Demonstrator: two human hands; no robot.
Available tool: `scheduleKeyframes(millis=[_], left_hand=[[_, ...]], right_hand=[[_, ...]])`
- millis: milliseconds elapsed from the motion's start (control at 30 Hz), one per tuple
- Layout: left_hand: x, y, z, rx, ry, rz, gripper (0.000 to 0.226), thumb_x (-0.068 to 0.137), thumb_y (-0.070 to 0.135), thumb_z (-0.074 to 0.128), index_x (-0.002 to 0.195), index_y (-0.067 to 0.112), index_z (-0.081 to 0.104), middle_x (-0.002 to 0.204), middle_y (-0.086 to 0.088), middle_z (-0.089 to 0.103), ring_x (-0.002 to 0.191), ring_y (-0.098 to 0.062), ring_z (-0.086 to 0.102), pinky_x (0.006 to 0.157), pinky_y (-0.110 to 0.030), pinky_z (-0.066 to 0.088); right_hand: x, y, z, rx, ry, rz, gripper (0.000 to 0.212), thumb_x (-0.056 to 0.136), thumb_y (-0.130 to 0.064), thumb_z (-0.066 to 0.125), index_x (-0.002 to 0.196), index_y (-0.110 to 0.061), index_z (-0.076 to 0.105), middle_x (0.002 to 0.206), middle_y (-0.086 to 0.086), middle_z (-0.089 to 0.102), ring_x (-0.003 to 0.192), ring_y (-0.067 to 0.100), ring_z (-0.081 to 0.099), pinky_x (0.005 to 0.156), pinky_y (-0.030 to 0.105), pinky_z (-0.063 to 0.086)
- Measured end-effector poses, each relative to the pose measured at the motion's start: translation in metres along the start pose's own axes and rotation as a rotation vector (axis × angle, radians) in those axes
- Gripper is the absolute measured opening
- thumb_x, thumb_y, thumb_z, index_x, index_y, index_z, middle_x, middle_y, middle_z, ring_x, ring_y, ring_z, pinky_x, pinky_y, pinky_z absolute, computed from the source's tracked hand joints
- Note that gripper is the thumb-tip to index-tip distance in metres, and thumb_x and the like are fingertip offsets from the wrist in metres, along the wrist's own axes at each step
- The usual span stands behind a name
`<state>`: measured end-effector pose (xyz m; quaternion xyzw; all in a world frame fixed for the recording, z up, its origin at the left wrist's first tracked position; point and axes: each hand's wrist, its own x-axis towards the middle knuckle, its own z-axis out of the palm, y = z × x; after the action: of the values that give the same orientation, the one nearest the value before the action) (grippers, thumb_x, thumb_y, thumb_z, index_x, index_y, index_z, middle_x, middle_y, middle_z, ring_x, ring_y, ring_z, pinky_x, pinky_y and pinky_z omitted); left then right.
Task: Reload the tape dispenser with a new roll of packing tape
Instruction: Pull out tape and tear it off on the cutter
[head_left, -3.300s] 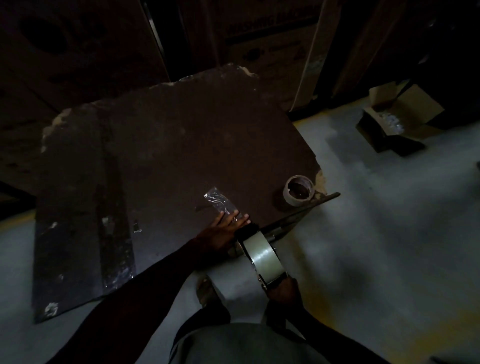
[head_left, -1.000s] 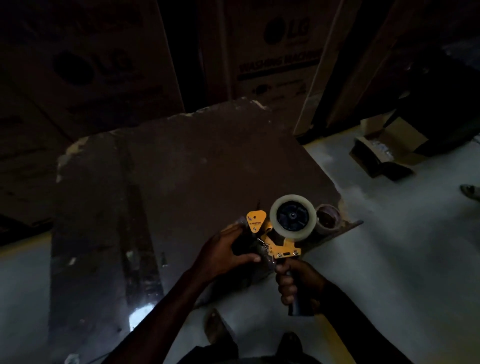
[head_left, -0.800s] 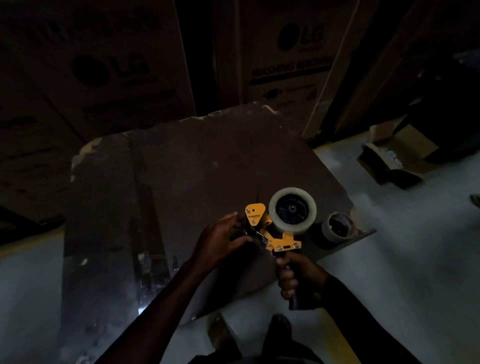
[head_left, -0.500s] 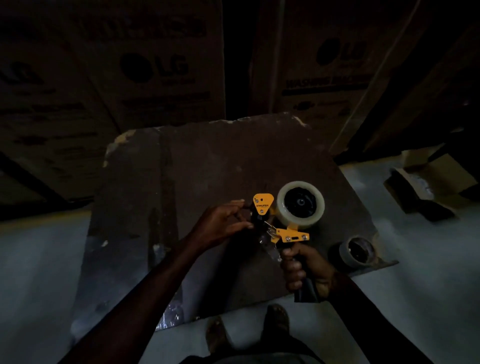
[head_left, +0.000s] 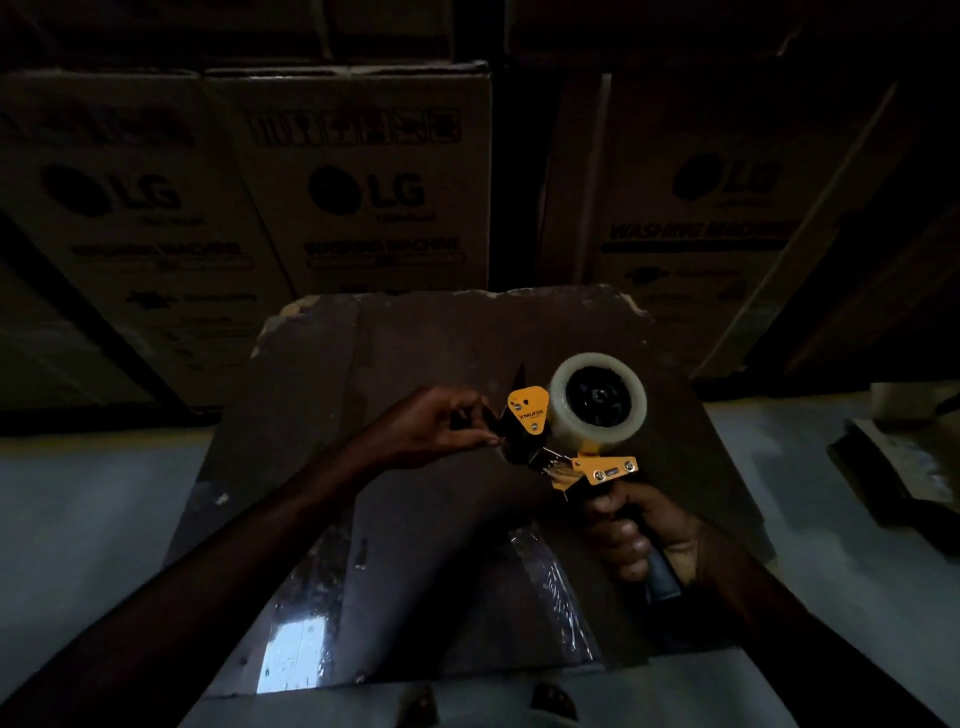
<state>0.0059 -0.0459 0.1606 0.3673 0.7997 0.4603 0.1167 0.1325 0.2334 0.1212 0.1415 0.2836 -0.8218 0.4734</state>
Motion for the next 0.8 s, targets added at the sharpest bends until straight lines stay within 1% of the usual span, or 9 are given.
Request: scheduleKeyframes(millis=[67, 133, 233, 300, 433, 533, 633, 700, 800], left_hand=[[0.007, 0.005, -0.008, 0.009, -0.033, -0.039, 0.018, 0.078, 0.038, 0.073, 0.076, 0.023, 0.063, 0.094, -0.009, 0.074, 0.091, -0.025, 0.071, 0.078, -0.053, 0.056], [0.012, 0.013, -0.016, -0.023, -0.084, -0.059, 0.017, 0.083, 0.025, 0.074, 0.075, 0.023, 0.059, 0.086, 0.001, 0.074, 0.088, -0.018, 0.071, 0.078, -0.05, 0.057], [0.018, 0.027, -0.026, -0.105, -0.221, -0.082, 0.026, 0.086, -0.006, 0.066, 0.074, 0.014, 0.054, 0.083, 0.017, 0.074, 0.092, 0.0, 0.067, 0.08, -0.022, 0.052], [0.021, 0.034, -0.033, -0.144, -0.309, -0.093, 0.025, 0.085, -0.011, 0.063, 0.076, 0.01, 0.055, 0.085, 0.013, 0.075, 0.094, -0.002, 0.067, 0.081, -0.017, 0.051], [0.031, 0.045, -0.046, -0.2, -0.38, -0.133, 0.018, 0.084, -0.009, 0.065, 0.078, 0.006, 0.058, 0.084, 0.0, 0.075, 0.087, -0.011, 0.07, 0.076, -0.02, 0.053], [0.037, 0.051, -0.049, -0.226, -0.373, -0.118, 0.013, 0.083, -0.004, 0.068, 0.08, 0.007, 0.062, 0.083, -0.017, 0.069, 0.081, -0.024, 0.068, 0.074, -0.034, 0.056], [0.038, 0.057, -0.052, -0.13, -0.225, -0.142, 0.009, 0.075, 0.006, 0.077, 0.078, 0.005, 0.068, 0.079, -0.007, 0.073, 0.073, -0.016, 0.07, 0.062, -0.035, 0.057], [0.038, 0.06, -0.055, 0.0, -0.148, -0.114, 0.019, 0.071, 0.012, 0.083, 0.075, 0.001, 0.067, 0.073, -0.001, 0.073, 0.064, -0.013, 0.067, 0.052, -0.033, 0.05], [0.038, 0.064, -0.057, 0.099, -0.131, -0.059, 0.029, 0.064, 0.02, 0.088, 0.067, 0.006, 0.063, 0.065, -0.009, 0.07, 0.055, -0.028, 0.062, 0.05, -0.037, 0.045]], right_hand=[[-0.005, -0.011, -0.002, -0.026, -0.014, 0.027, 0.013, 0.07, -0.012, 0.074, 0.071, -0.014, 0.06, 0.05, -0.002, 0.046, 0.036, 0.01, 0.043, 0.041, 0.022, 0.042], [-0.012, -0.02, -0.007, 0.007, -0.064, 0.087, 0.005, 0.078, -0.011, 0.066, 0.076, -0.011, 0.062, 0.053, 0.001, 0.05, 0.039, 0.011, 0.042, 0.046, 0.023, 0.043], [-0.019, -0.03, -0.012, 0.013, -0.086, 0.138, 0.008, 0.086, -0.012, 0.054, 0.082, -0.009, 0.06, 0.059, 0.004, 0.056, 0.044, 0.014, 0.048, 0.051, 0.026, 0.045], [-0.022, -0.033, -0.012, -0.071, -0.136, 0.134, 0.011, 0.088, -0.016, 0.05, 0.084, -0.013, 0.059, 0.062, 0.0, 0.058, 0.048, 0.011, 0.053, 0.051, 0.023, 0.042], [-0.025, -0.039, -0.005, -0.166, -0.222, 0.189, 0.011, 0.089, -0.02, 0.046, 0.088, -0.018, 0.057, 0.065, -0.006, 0.058, 0.05, 0.006, 0.05, 0.052, 0.022, 0.04], [-0.022, -0.042, 0.003, -0.213, -0.271, 0.219, 0.008, 0.089, -0.021, 0.047, 0.088, -0.02, 0.055, 0.065, -0.009, 0.059, 0.047, 0.007, 0.038, 0.052, 0.021, 0.041], [-0.019, -0.043, 0.007, -0.261, -0.315, 0.208, 0.007, 0.089, -0.024, 0.046, 0.087, -0.023, 0.053, 0.064, -0.01, 0.059, 0.047, 0.003, 0.045, 0.052, 0.02, 0.04], [-0.016, -0.042, 0.007, -0.275, -0.33, 0.213, 0.006, 0.088, -0.025, 0.048, 0.087, -0.023, 0.054, 0.063, -0.011, 0.059, 0.048, 0.001, 0.048, 0.051, 0.02, 0.039], [-0.013, -0.039, 0.007, -0.228, -0.338, 0.252, 0.004, 0.088, -0.023, 0.049, 0.085, -0.021, 0.051, 0.063, -0.009, 0.058, 0.05, 0.002, 0.054, 0.05, 0.021, 0.036]])
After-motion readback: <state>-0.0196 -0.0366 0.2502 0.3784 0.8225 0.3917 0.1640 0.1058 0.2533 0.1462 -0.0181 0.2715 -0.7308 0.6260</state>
